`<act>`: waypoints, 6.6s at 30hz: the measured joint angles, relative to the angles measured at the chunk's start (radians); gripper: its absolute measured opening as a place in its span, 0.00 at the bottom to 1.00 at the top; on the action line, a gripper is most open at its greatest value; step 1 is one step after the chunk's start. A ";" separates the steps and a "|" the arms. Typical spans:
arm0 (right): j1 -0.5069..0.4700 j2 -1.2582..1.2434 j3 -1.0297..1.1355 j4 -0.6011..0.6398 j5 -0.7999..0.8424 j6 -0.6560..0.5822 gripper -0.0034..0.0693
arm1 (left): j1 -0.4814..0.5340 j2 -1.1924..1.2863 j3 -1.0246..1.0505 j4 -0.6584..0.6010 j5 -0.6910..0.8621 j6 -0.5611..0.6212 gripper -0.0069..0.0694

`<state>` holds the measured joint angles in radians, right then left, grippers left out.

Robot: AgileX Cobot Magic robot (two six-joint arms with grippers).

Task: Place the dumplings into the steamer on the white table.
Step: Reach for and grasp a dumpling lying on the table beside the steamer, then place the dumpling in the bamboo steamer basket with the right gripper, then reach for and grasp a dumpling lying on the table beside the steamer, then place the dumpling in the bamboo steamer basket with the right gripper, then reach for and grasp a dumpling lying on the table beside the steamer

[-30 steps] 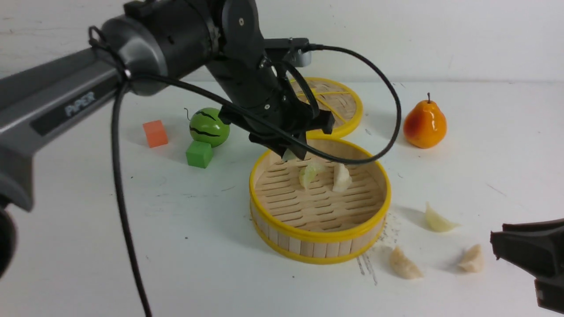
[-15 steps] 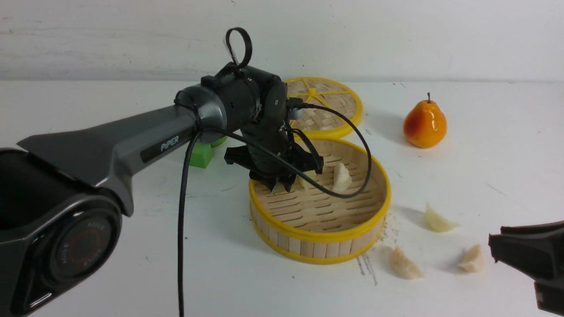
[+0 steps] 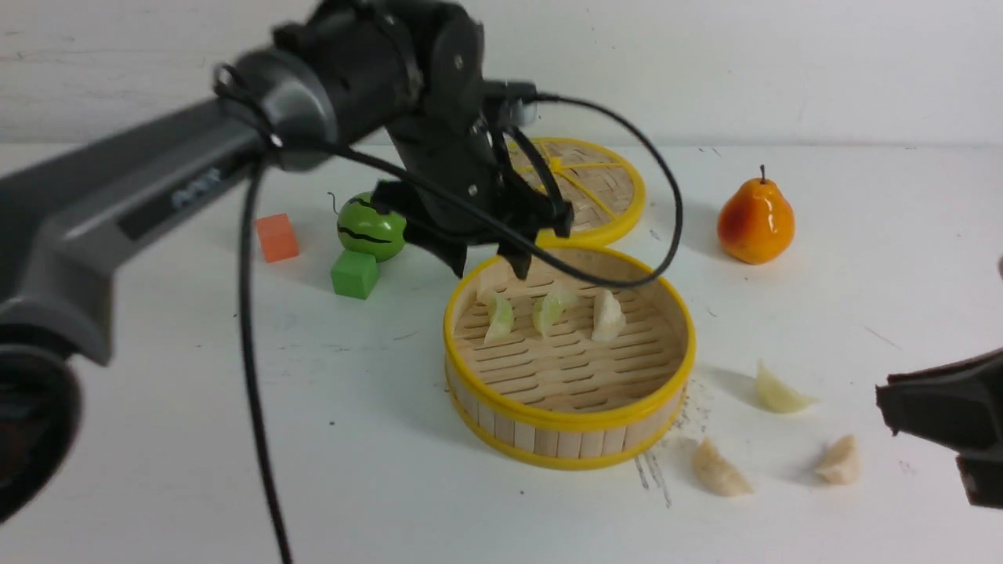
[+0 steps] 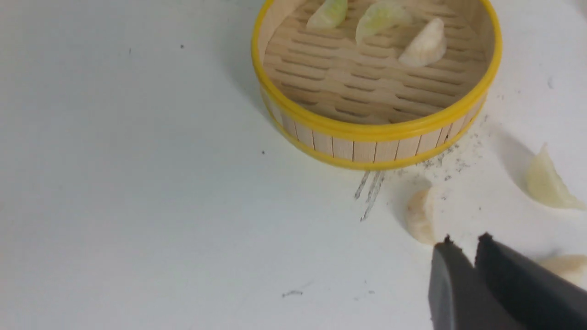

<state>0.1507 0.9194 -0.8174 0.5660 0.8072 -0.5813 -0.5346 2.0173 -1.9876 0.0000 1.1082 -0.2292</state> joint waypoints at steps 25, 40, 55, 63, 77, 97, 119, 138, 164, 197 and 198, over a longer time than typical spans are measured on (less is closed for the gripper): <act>0.198 0.656 -0.142 -0.314 -0.204 0.149 0.37 | 0.000 -0.996 0.960 -0.091 -0.055 0.078 0.07; 0.199 0.854 -0.147 -0.343 -0.314 0.149 0.36 | 0.000 -1.114 1.164 -0.084 -0.085 0.067 0.07; 0.329 0.769 -0.514 -0.312 -0.002 0.257 0.30 | 0.000 -1.146 1.164 -0.056 -0.134 0.067 0.07; 0.399 0.993 -0.671 -0.304 -0.141 0.408 0.30 | 0.000 -1.146 1.164 -0.075 -0.104 0.071 0.07; 0.409 1.155 -0.760 -0.334 -0.135 0.435 0.57 | 0.000 -1.237 1.166 -0.065 -0.043 0.120 0.08; 0.047 0.900 -0.597 -0.541 0.190 0.405 0.70 | 0.000 -1.239 1.166 -0.082 -0.056 0.123 0.10; 0.034 1.063 -0.514 -0.508 -0.132 0.238 0.38 | 0.000 -1.239 1.166 -0.085 -0.077 0.126 0.11; 0.322 1.065 -0.869 -0.346 0.057 0.276 0.38 | 0.000 -1.246 1.166 -0.073 -0.115 0.127 0.12; 0.327 0.951 -0.982 -0.503 0.325 0.467 0.79 | 0.000 -1.486 1.166 0.050 -0.086 0.108 0.14; -0.032 0.839 -0.136 -0.518 -0.274 0.983 0.74 | 0.000 -1.486 1.166 0.051 -0.125 0.101 0.18; -0.032 0.840 -0.137 -0.519 -0.270 0.983 0.71 | 0.000 -1.486 1.166 0.051 -0.125 0.100 0.19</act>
<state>0.1184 1.7593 -0.9542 0.0475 0.5371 0.4021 -0.5346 0.5316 -0.8214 0.0506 0.9834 -0.1292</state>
